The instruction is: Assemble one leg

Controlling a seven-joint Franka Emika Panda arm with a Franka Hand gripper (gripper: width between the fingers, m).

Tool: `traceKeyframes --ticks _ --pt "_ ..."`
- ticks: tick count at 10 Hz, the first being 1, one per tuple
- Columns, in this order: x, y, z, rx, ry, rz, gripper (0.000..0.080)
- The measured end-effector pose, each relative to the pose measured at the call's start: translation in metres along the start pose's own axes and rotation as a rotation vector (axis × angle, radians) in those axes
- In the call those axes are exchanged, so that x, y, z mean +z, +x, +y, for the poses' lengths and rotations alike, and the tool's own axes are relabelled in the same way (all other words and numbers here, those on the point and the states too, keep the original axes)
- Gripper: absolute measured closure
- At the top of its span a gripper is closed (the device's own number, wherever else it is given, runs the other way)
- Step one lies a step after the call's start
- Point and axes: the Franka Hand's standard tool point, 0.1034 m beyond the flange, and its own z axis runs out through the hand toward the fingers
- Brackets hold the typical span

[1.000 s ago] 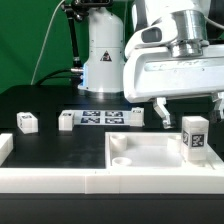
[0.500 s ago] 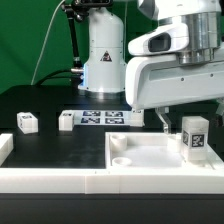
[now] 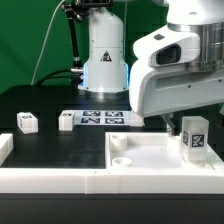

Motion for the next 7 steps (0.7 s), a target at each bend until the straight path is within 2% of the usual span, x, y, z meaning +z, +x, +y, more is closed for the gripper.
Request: traceKeyframes --ticks 1,2,3,7 --pt "0.0000 0.0000 0.0000 0.000 0.000 0.000 0.0411" --pt "0.0001 0.0000 0.0002 0.000 0.000 0.000 0.0411" --pt "0.0003 -0.0002 0.0019 0.003 -0.001 -0.001 0.0504" --pt "0.0016 -0.0006 0.0023 0.078 0.001 0.009 0.0506"
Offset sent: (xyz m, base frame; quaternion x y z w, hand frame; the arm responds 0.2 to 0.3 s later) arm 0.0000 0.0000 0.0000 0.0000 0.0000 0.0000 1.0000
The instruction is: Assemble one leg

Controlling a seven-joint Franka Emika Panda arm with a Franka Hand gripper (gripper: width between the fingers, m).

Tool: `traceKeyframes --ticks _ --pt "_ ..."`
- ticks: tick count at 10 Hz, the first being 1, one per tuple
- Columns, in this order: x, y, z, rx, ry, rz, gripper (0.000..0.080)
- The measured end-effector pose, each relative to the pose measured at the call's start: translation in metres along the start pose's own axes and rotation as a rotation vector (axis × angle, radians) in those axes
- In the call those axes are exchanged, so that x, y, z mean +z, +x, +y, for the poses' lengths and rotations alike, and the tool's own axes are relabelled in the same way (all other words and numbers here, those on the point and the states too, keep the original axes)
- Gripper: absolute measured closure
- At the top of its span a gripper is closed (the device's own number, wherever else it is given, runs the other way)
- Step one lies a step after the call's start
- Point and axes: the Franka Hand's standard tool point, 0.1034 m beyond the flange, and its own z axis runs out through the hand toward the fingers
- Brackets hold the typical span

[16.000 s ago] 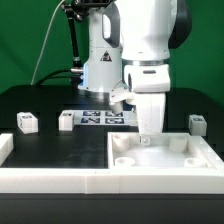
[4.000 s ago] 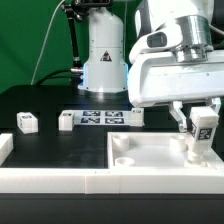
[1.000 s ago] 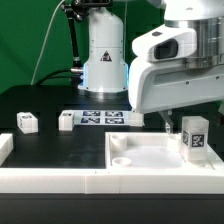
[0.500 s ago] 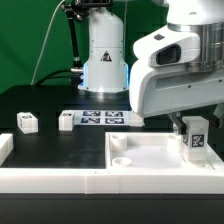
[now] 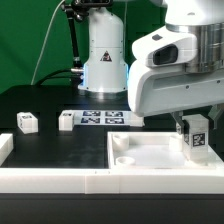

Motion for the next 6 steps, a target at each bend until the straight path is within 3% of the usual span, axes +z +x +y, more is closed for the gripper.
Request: traceKeyframes --ticks 4,6 --pt "0.0011 0.0018 -0.0003 0.469 0.007 0.038 0.0506" --pt "0.0010 0.0045 0.0011 0.707 0.030 0.058 0.0506"
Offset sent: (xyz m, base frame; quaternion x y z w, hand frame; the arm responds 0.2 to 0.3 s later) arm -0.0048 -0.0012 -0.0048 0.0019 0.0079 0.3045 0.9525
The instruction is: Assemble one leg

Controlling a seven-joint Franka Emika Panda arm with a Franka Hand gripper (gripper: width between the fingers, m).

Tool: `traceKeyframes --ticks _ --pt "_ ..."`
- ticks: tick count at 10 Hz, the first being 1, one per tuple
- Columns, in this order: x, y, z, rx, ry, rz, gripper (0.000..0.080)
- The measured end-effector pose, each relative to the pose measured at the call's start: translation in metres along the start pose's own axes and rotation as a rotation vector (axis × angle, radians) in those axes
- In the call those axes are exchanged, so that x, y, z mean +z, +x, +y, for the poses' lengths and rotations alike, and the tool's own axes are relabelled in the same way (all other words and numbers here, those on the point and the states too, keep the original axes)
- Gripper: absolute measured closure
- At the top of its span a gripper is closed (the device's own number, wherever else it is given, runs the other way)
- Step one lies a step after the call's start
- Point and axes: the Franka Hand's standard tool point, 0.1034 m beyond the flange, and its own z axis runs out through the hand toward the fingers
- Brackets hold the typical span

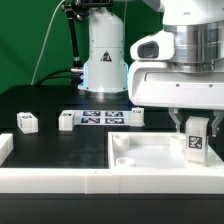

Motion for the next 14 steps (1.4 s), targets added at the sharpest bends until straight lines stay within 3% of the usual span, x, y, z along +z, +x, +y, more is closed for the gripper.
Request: traceKeyframes --ticks 4,8,9,10,14 --pt "0.0011 -0.0023 0.0011 0.461 0.030 0.032 0.0506" --pt "0.0009 -0.0015 0.0011 0.550 0.040 0.008 0.0506" --pt "0.0009 -0.0018 0.0008 0.539 0.040 0.008 0.0327" --pt "0.0011 -0.0027 -0.0001 0.470 0.040 0.009 0.0212" --pt "0.0016 -0.0046 -0.0019 0.103 0.035 0.016 0.0154"
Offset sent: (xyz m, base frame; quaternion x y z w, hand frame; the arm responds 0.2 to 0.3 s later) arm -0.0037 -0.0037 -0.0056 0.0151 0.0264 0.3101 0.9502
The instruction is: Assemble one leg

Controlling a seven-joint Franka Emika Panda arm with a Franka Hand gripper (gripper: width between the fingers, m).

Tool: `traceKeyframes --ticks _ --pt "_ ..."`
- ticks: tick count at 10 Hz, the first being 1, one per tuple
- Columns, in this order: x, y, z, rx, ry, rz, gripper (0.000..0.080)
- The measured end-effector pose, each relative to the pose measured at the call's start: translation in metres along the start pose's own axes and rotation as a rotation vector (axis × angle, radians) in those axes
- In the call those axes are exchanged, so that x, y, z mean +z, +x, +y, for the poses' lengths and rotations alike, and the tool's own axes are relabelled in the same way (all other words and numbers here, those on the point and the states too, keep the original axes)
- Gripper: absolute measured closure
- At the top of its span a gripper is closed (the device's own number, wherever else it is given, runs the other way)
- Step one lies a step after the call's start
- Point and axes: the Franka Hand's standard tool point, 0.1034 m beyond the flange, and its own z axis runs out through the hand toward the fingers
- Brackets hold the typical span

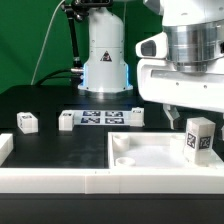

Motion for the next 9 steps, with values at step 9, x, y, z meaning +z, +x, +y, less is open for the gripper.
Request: traceKeyframes --ticks 9 --pt "0.0018 -0.0035 -0.0019 -0.896 -0.035 0.010 0.0252"
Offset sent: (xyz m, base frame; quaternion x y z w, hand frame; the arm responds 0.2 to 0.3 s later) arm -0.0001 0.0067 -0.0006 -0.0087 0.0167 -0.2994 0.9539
